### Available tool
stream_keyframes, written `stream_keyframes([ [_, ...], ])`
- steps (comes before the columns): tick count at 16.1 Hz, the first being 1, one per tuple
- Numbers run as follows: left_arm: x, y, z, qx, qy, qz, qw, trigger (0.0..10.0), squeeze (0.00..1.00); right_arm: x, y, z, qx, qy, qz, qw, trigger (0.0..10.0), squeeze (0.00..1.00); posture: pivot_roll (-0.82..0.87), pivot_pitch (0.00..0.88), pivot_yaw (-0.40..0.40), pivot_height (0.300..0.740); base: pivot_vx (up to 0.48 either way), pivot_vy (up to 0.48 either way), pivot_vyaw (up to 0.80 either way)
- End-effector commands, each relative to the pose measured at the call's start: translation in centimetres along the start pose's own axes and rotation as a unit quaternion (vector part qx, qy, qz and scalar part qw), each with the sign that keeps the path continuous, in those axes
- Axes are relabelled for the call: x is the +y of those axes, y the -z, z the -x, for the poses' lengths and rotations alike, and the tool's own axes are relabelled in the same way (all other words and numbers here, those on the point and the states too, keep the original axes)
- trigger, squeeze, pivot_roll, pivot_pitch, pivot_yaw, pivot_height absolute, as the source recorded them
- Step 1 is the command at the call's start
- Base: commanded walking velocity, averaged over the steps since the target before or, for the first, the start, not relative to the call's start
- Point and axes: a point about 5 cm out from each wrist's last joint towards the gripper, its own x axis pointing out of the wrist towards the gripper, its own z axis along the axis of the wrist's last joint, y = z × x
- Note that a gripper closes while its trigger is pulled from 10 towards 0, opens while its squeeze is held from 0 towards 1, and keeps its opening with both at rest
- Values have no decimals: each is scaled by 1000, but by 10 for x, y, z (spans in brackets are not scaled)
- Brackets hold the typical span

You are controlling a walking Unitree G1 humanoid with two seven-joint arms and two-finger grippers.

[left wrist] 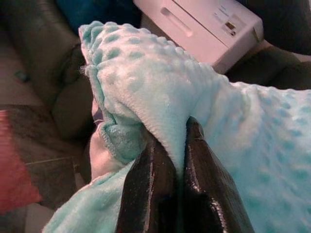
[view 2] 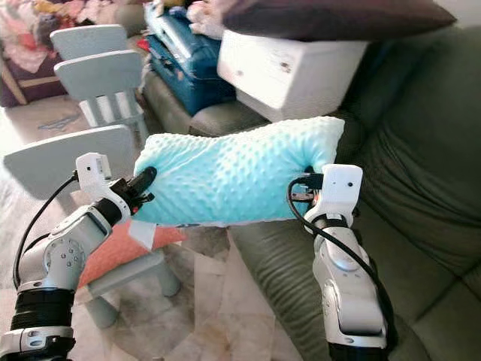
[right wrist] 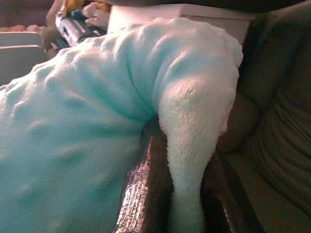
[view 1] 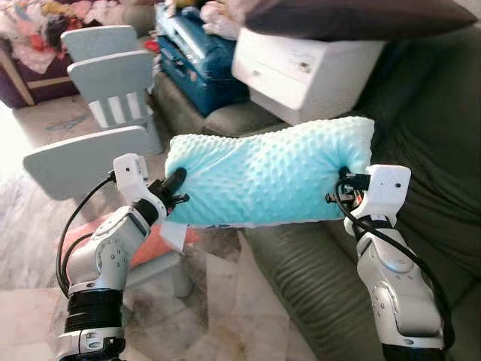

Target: Move the pillow to the sofa

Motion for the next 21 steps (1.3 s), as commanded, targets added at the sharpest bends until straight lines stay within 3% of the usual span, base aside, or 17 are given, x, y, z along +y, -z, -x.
stream_keyframes([
  [1, 2, -5, 1, -3, -4, -3, 1000, 10000, 0, 0, -6, 0, -12, 2, 0, 1000, 10000, 0, -100, 77, -62, 740, 0, 480, 0],
  [5, 0, -4, 0, -4, 3, -8, 1000, 10000, 0, 0, -6, 0, -11, 2, 0, 1000, 10000, 0, -101, 76, -59, 740, 0, 452, 0],
  [19, -9, 1, 1, 14, 40, -28, 999, 10000, 0, 0, -3, -1, -6, 5, 3, 1000, 10000, 0, -103, 76, -56, 740, 0, 0, 0],
  [21, -8, 3, 2, 20, 39, -36, 998, 10000, 0, 0, -4, -1, -6, 4, 3, 1000, 10000, 0, -102, 74, -56, 740, 0, -467, 0],
])
